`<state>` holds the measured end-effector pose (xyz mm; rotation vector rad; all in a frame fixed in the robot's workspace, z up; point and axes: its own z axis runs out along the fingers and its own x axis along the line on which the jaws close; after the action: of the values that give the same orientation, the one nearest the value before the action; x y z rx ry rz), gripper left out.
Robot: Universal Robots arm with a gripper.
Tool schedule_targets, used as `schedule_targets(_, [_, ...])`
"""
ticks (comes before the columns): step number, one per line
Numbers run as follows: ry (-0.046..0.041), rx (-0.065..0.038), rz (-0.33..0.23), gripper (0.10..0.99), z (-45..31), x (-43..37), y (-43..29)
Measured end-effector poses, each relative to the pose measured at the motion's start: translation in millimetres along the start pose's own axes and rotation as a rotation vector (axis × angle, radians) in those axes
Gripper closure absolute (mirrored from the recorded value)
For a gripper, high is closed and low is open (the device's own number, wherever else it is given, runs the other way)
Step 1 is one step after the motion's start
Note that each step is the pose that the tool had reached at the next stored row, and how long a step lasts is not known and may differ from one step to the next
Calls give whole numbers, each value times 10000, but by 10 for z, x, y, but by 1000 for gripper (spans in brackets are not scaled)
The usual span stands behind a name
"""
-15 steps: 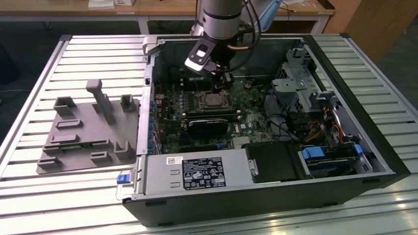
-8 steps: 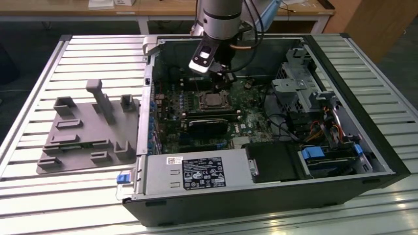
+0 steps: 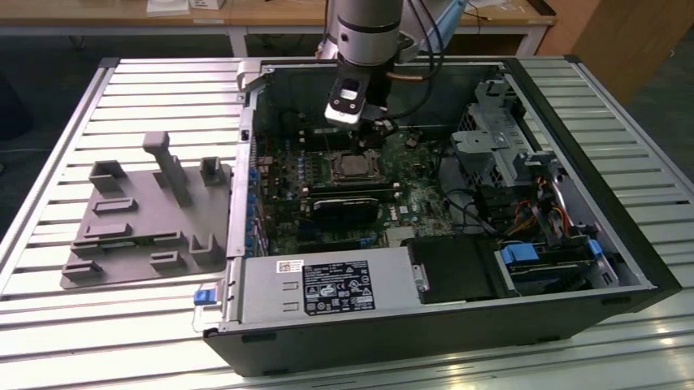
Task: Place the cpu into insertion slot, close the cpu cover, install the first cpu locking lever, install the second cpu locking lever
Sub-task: 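Close the cpu cover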
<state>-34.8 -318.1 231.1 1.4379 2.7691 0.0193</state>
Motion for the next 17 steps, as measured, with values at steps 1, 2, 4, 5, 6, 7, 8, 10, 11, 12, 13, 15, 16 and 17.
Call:
schedule_targets(1, [3,-2,-180,984,0,0,0])
schedule_targets(2, [7,-5,-360,984,1,0,0])
schedule_targets(4, [15,-10,-719,984,3,0,0])
schedule_targets(5, [18,-11,-898,984,4,0,0])
schedule_targets(6, [22,-14,-1079,984,4,0,0])
schedule_targets(7, [26,-16,-1264,984,5,0,0])
schedule_targets(8, [30,-19,-1454,984,6,0,0])
schedule_targets(10, [37,-23,-1819,984,8,0,0])
schedule_targets(11, [41,-25,-2000,984,9,0,0])
schedule_targets(12, [45,-28,-2179,984,10,0,0])
schedule_targets(13, [49,-31,-2359,984,10,0,0])
schedule_targets(15, [56,-36,-2718,984,12,0,0])
schedule_targets(16, [60,-38,-2899,984,12,0,0])
schedule_targets(17, [64,-41,-3094,984,13,0,0])
